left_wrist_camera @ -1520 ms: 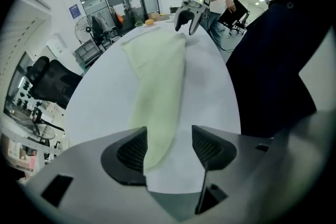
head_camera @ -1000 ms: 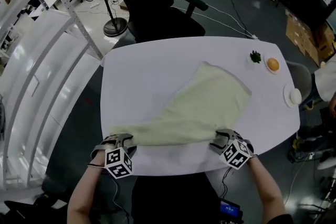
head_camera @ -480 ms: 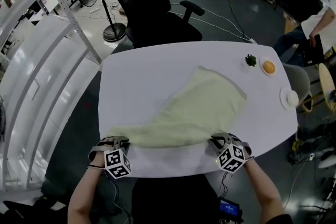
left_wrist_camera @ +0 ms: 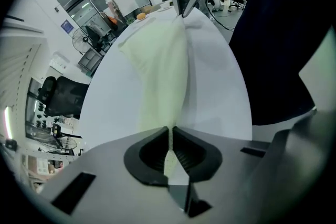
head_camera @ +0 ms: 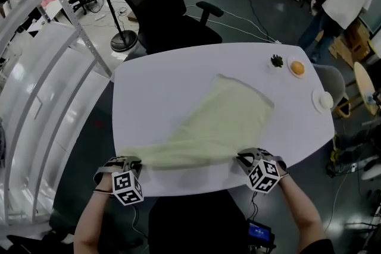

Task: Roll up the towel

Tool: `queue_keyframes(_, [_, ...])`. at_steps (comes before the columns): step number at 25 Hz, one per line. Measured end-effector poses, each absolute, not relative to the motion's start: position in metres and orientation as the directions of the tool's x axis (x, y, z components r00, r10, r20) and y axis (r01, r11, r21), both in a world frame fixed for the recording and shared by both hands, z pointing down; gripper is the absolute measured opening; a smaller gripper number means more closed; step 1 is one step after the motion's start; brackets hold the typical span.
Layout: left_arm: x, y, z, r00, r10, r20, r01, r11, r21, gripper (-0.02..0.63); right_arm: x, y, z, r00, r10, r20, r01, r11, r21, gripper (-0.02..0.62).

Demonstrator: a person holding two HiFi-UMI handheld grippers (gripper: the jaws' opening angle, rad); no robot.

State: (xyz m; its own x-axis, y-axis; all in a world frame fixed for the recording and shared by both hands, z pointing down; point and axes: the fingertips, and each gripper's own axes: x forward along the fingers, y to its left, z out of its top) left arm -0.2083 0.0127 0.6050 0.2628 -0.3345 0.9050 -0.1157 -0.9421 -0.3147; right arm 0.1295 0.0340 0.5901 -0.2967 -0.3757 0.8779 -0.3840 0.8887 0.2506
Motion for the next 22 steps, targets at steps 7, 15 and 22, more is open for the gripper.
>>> queue_keyframes(7, [-0.228,0.064,0.615,0.266,-0.228,0.937,-0.066,-0.974,-0.218,0.035,0.108,0.093,0.598,-0.320,-0.271,0.908,-0.375,0.916,0.141,0.032])
queue_keyframes(15, [-0.236,0.064,0.613,0.282,-0.176,0.943,-0.081,-0.984,-0.160,0.035,0.102,0.101,0.597,-0.351,-0.195,0.916,-0.404,0.914,0.039,0.032])
queue_keyframes(22, [-0.234,0.013,0.587,0.314,-0.231,0.921,-0.181,-0.967,-0.181,0.035,0.105,0.043,0.568,-0.396,-0.261,0.881,-0.445,0.893,0.064,0.032])
